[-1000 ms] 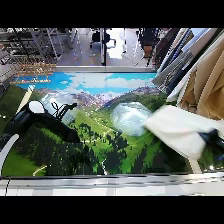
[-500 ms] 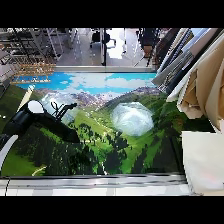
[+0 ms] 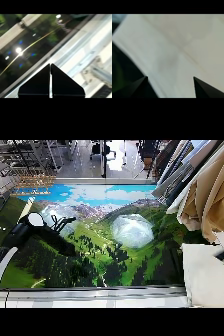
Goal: Fold the clothes and pants, and hang the long-sleeved shirts on hangers.
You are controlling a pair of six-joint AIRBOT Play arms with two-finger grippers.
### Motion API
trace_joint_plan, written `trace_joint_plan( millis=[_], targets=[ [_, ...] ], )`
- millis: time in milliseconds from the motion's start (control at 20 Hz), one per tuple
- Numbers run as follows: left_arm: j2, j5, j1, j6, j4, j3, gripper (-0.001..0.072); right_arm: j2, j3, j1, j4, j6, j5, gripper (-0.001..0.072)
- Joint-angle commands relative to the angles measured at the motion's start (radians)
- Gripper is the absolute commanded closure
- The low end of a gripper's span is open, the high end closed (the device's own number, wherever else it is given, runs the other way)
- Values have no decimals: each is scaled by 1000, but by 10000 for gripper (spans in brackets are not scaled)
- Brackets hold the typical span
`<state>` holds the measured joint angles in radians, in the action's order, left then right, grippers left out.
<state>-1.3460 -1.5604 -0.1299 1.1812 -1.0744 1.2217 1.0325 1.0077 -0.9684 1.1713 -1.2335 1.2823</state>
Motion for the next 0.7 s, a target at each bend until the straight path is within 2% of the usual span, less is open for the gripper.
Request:
trace_joint_plan(
  millis=[0,100,200,250,300,350,400,500,650],
  targets=[
    [70,29,46,207,-467,0,690,2,0,414,-69,66,88,80],
    [168,139,109,248,-669,0,690,2,-53,661,6,65,58,80],
    [246,325,200,248,-656,0,690,2,-97,852,101,63,-72,83],
    [266,391,244,248,-611,0,689,3,-104,909,145,48,-149,136],
    [271,420,275,248,-581,0,689,2,-104,948,193,38,-238,288],
    [269,417,298,248,-578,0,689,2,-103,966,219,39,-320,531],
    [267,417,314,248,-578,0,689,1,-103,968,226,37,-386,678],
    [268,417,334,248,-578,0,689,1,-100,968,216,37,-463,696],
    [267,417,337,248,-582,0,689,-2,-100,968,195,39,-464,697]
  ],
)
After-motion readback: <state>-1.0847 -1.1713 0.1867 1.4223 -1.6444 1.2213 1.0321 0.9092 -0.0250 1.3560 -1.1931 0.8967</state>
